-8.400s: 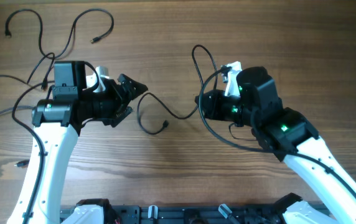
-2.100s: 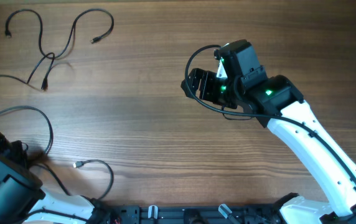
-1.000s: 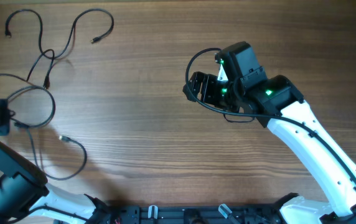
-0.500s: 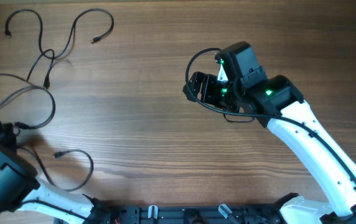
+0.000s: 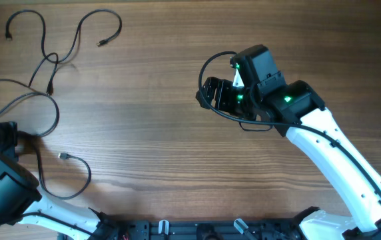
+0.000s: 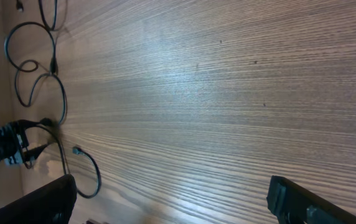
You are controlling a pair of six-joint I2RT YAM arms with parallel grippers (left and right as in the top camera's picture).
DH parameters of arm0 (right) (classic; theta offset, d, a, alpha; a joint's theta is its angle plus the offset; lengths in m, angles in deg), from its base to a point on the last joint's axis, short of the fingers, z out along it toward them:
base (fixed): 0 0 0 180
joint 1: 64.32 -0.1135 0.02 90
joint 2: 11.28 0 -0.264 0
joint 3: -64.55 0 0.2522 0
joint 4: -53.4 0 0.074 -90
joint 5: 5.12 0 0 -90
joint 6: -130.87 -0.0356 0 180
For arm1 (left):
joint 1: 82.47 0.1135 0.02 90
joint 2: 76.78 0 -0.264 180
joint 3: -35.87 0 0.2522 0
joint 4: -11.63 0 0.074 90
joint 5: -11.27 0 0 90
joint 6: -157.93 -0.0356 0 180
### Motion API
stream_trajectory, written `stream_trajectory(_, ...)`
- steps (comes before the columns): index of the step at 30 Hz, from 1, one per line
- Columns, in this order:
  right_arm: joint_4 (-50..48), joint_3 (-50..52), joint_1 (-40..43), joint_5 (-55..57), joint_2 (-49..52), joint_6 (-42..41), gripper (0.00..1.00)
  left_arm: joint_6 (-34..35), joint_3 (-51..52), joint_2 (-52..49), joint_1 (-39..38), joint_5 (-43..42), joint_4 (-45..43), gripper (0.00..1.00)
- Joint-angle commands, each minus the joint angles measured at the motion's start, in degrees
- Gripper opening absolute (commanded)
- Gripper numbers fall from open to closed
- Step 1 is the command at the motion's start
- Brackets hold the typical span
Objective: Untangle cables
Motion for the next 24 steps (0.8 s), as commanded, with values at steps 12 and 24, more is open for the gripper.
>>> stream_trajectory(12, 0.5, -0.5, -0.2, 1.0, -0.2, 1.2, 1.0, 5.7, -1.5, 2.0, 0.0, 15.8, 11.9, 0.78)
stream_trajectory(24, 0.4, -0.5, -0.2, 1.0, -0.2, 1.2, 1.0, -8.2, -3.0, 2.7, 0.0, -2.4, 4.1, 1.0)
